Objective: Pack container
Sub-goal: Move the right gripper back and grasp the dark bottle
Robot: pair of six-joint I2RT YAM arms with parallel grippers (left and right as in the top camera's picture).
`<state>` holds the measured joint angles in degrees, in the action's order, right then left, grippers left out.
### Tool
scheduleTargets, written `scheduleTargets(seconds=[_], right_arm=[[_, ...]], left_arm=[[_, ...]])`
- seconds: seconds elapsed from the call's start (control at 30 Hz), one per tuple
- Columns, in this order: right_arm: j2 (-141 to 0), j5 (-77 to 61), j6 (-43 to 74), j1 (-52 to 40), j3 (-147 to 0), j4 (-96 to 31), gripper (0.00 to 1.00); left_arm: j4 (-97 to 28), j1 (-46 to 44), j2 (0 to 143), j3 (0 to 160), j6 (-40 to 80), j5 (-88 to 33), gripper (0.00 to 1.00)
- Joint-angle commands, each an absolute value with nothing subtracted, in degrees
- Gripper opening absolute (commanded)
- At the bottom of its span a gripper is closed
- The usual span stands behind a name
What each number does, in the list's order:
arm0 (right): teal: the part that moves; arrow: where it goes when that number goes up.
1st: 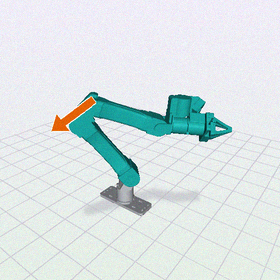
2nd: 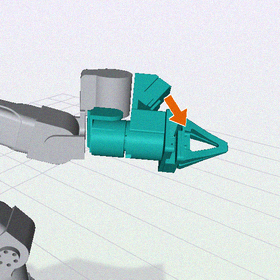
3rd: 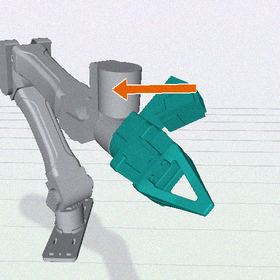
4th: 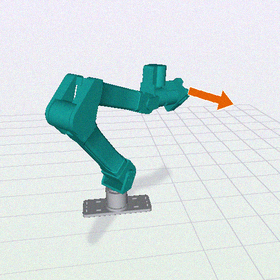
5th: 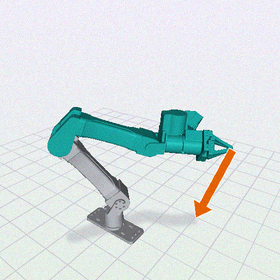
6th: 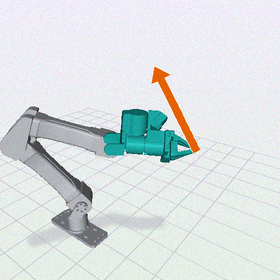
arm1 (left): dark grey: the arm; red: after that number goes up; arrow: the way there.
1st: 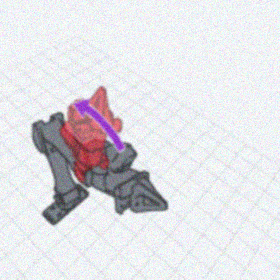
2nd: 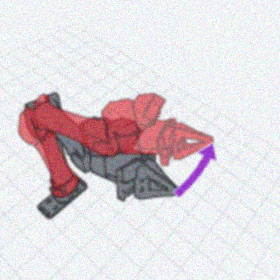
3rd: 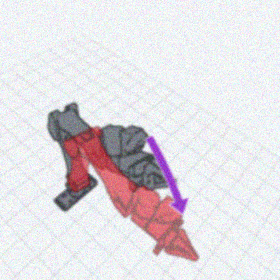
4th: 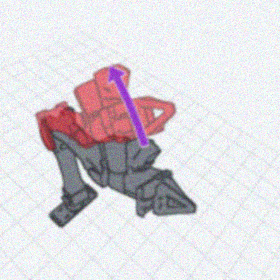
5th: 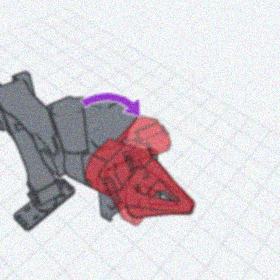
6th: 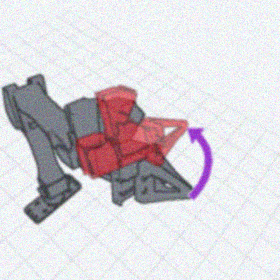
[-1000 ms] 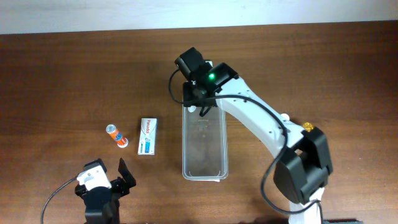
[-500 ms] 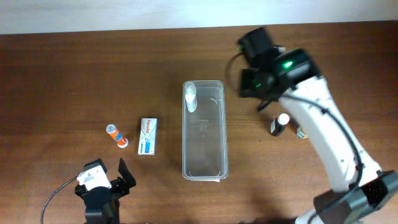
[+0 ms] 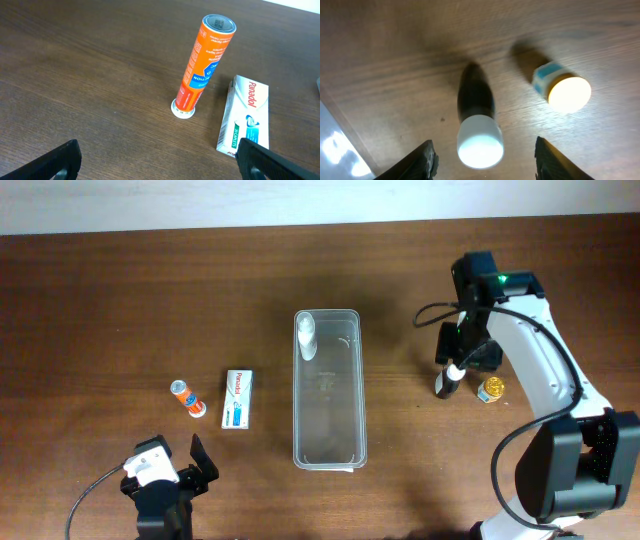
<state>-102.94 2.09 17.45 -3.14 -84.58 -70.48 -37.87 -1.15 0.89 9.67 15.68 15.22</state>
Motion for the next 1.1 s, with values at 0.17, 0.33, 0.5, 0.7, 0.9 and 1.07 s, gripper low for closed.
scheduleTargets(seconds=[0.17, 0.33, 0.5, 0.7, 0.9, 1.07], right_arm=[[-102.9, -2.4, 13.7, -2.6, -79.4, -66.0, 0.5], [-102.8, -2.2, 13.7, -2.5, -79.4, -65.5, 0.49], [-102.2, 0.7, 13.8, -2.5, -79.4, -66.0, 0.48], [-100.4, 0.7, 13.9, -2.5, -79.4, -66.0, 0.35], [-100.4, 0.6, 14.0, -2.6, -79.4, -66.2, 0.18], [-100.3, 0.6, 14.0, -2.6, -79.9, -66.4, 0.16]], left_arm=[[-37.7, -0.8, 0.3, 9.4, 15.8, 15.2, 0.99], [-37.8, -0.8, 0.3, 9.4, 15.8, 15.2, 0.99], [-37.8, -0.8, 0.3, 9.4, 15.8, 15.2, 1.0], [-37.8, -0.8, 0.3, 9.4, 15.8, 15.2, 0.99], [-37.8, -0.8, 0.3, 9.4, 15.8, 15.2, 0.99], [-37.8, -0.8, 0.3, 9.4, 15.8, 15.2, 1.0]])
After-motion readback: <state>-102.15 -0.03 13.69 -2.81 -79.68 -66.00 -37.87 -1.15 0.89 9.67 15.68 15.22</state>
